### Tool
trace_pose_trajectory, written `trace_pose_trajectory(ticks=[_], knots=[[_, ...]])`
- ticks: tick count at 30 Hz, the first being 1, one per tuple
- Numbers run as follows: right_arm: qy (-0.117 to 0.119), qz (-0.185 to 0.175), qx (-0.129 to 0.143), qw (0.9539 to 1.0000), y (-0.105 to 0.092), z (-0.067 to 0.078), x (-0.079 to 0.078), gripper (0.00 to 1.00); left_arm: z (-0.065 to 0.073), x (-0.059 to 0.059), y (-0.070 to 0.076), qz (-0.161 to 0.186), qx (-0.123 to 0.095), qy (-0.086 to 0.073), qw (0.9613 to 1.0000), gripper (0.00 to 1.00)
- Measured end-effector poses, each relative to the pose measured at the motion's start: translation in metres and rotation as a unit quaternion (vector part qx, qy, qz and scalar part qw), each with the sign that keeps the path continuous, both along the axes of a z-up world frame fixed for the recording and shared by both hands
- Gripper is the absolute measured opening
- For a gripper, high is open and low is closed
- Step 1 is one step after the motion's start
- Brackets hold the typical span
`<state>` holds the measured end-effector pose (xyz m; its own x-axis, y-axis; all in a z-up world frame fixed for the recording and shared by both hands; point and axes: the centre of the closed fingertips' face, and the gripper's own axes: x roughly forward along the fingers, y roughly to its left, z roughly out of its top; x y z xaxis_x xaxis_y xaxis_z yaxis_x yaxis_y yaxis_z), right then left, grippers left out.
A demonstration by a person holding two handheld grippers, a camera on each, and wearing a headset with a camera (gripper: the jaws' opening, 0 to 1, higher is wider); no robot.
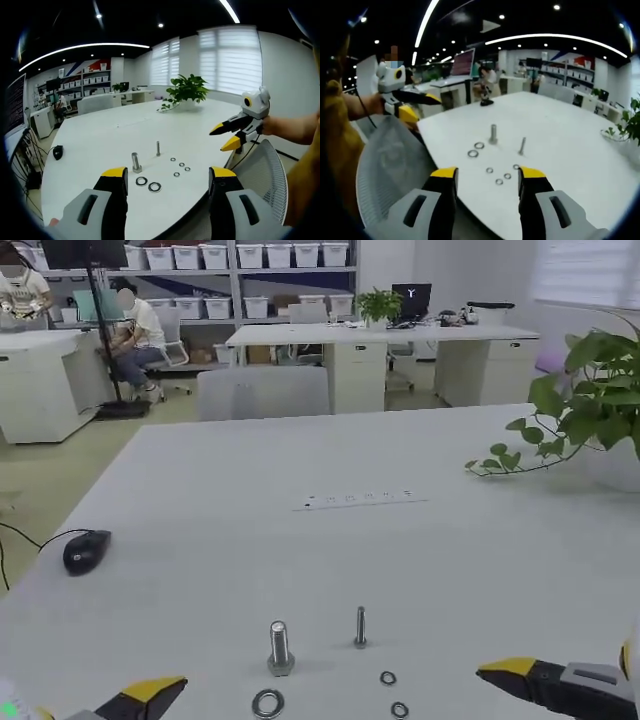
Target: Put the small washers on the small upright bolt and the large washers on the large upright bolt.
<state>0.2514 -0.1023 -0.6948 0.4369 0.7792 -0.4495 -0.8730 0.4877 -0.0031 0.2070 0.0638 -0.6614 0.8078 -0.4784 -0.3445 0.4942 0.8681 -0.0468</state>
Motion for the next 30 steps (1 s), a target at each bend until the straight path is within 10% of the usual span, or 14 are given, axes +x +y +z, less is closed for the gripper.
trace_pose_trajectory(ticks=[30], knots=[[0.005,0.017,-0.017,0.9997,0.004,-0.008,0.022,0.49,-0.017,0.024,0.01,0.025,-0.008,0.014,0.9995,0.64]])
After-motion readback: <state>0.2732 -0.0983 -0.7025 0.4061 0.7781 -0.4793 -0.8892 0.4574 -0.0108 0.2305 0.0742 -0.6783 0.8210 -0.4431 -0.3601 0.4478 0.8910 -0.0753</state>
